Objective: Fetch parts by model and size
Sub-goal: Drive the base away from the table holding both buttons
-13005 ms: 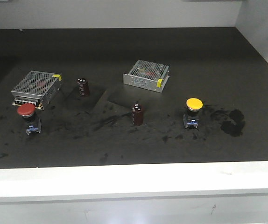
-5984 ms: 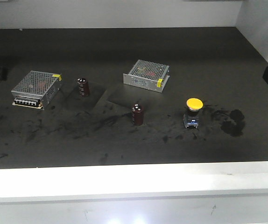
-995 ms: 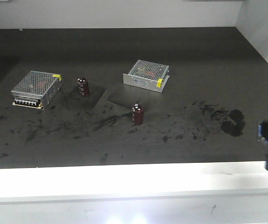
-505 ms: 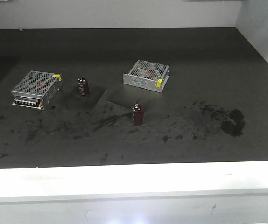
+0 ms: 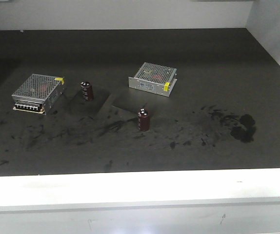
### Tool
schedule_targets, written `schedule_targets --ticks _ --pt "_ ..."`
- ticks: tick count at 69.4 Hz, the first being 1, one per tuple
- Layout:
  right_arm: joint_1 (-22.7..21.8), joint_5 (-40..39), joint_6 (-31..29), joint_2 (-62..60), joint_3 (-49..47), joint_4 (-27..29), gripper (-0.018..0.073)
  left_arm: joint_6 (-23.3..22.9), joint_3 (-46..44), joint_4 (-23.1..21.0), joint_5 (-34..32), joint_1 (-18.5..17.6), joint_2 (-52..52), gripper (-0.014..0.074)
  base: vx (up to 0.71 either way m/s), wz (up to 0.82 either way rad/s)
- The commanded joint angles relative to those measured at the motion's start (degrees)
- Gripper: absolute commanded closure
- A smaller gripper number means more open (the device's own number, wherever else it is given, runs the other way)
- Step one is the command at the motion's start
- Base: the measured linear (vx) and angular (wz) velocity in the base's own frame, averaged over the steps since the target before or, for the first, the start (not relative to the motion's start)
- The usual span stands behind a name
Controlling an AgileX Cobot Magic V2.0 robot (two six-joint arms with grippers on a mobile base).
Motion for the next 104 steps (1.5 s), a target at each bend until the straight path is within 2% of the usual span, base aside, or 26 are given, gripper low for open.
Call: schedule_targets --ticks 1,61,104 --pt "0.0 -5.0 -0.5 0.6 -1.8 -0.6 0.0564 -0.1 -1.4 0.7 -4.4 0.0 0.5 0.0603 0.0 0.0" --pt "0.0 -5.0 -0.5 0.6 -1.8 -0.6 0.0564 -0.1 -1.4 0.6 -4.4 0.0 0.5 0.0603 -0.02 0.03" --pt "0.0 -5.0 -0.5 0.6 -1.8 -0.6 0.0564 -0.1 -1.4 0.6 -4.4 0.0 0.5 0.0603 -0.14 0.37"
